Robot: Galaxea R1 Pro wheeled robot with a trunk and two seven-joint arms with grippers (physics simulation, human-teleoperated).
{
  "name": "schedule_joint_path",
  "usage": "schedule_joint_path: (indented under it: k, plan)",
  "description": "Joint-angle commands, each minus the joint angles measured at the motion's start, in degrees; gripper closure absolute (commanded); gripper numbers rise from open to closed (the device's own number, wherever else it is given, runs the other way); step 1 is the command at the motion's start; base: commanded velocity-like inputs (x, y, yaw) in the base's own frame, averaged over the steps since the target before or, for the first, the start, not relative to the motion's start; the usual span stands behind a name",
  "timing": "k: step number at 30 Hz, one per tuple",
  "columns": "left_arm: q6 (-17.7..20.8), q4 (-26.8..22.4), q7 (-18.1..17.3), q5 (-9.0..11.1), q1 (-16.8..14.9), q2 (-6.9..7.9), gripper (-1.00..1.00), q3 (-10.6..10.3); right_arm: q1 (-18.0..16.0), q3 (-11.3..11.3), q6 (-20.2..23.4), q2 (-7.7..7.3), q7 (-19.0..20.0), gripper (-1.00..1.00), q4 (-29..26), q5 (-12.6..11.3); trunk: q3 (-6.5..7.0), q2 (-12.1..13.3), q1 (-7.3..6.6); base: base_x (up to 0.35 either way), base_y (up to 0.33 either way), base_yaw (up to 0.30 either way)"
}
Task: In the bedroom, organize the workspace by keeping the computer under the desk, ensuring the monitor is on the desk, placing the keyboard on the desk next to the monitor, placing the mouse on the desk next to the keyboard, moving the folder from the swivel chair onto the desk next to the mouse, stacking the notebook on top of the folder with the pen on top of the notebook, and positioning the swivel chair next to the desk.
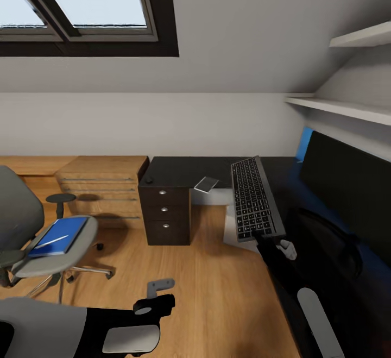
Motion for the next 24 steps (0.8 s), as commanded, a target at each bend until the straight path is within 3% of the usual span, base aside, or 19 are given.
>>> schedule_joint_path:
  k: [1,9,24]
  plan:
    - [-0.28,-0.09,0.06,0.28,-0.11,0.01,-1.0,-0.14,-0.05,-0.19,0.47,0.06,0.32,1.0,-0.01,-0.54,0.11,0.36,-0.25,-0.279,-0.242,0.0]
    - [-0.2,0.01,-0.09,0.36,-0.11,0.01,-1.0,-0.13,-0.05,-0.19,0.4,0.12,0.32,1.0,-0.01,-0.5,1.55,3.57,-2.01,-0.221,-0.17,0.0]
    - [-0.19,0.08,-0.11,0.37,-0.11,0.07,-1.0,-0.12,-0.05,-0.19,0.44,0.06,0.32,1.0,0.24,-0.53,4.24,9.58,-5.3,-0.013,-0.008,0.0]
